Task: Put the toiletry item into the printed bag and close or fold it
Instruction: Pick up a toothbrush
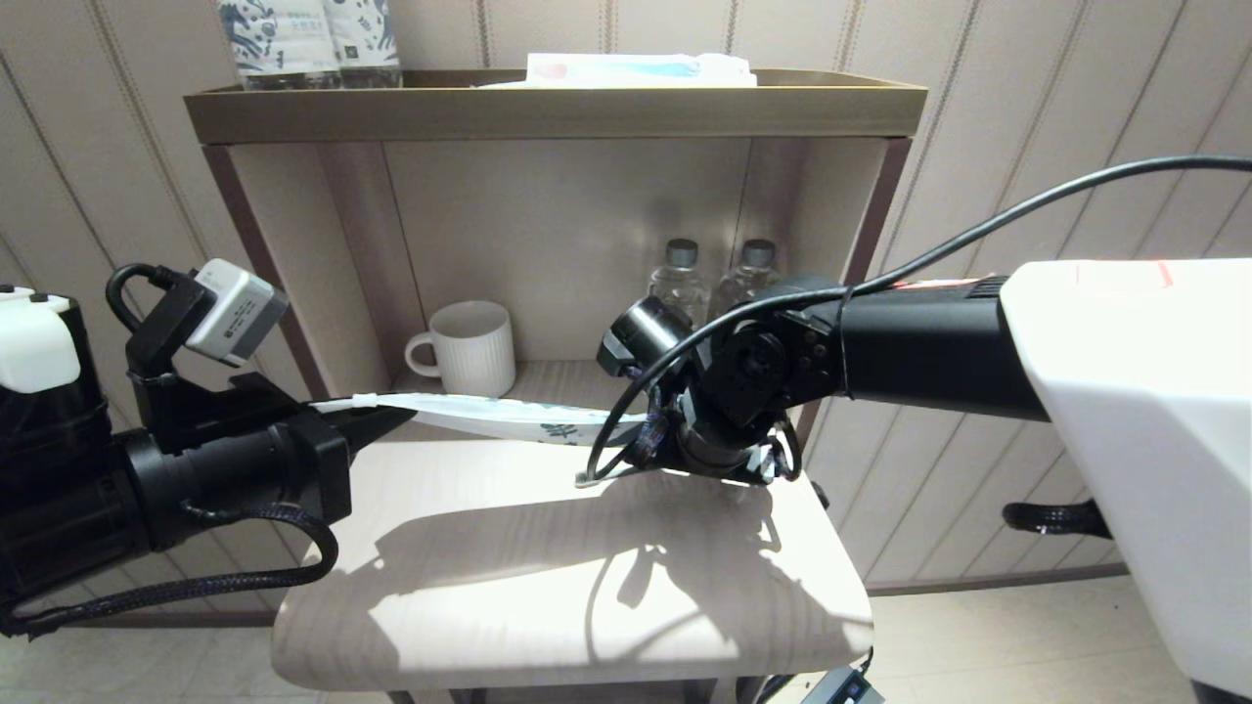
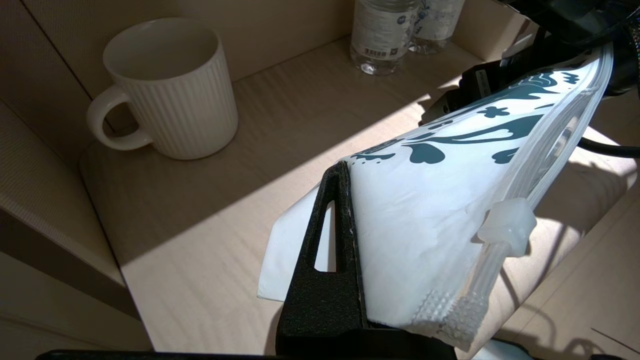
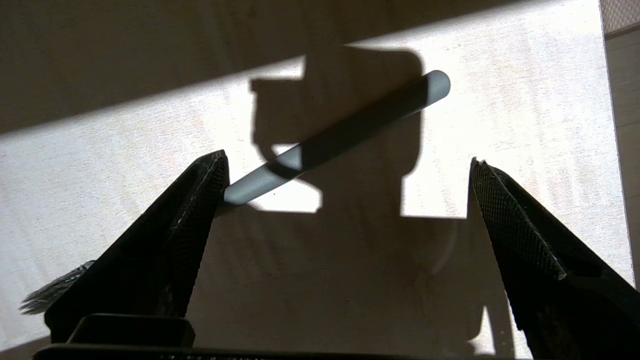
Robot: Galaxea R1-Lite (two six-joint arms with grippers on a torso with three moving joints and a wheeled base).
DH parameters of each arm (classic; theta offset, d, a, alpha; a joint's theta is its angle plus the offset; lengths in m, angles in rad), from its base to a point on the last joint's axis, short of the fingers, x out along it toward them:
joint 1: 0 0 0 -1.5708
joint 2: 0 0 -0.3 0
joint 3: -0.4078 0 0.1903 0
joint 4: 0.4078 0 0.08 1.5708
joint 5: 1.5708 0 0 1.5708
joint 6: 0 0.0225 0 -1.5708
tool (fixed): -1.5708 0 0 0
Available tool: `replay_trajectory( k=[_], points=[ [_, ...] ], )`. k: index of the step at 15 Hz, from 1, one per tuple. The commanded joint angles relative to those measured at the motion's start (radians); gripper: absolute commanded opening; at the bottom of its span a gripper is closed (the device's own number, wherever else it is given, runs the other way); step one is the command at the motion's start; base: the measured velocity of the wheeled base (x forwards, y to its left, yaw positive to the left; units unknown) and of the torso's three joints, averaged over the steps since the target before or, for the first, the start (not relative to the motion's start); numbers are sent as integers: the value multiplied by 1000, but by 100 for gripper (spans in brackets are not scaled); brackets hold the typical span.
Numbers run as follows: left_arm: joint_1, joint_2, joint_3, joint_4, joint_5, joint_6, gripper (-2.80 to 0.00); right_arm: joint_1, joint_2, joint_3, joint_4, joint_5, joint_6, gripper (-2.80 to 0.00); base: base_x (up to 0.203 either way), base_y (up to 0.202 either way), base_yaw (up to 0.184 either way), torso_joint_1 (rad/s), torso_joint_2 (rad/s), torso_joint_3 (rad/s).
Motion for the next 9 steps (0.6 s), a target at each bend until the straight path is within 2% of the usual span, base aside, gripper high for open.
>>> replay_trajectory(
  k=[1,9],
  points=[
    [0,0,-2,-3,-2,-1,-280,2,6,0,6,-1,3,0,0,0,0,0,0,0],
    [0,0,-2,-3,-2,-1,-280,3,-8,-3,-3,5,5,0,0,0,0,0,0,0]
  ],
)
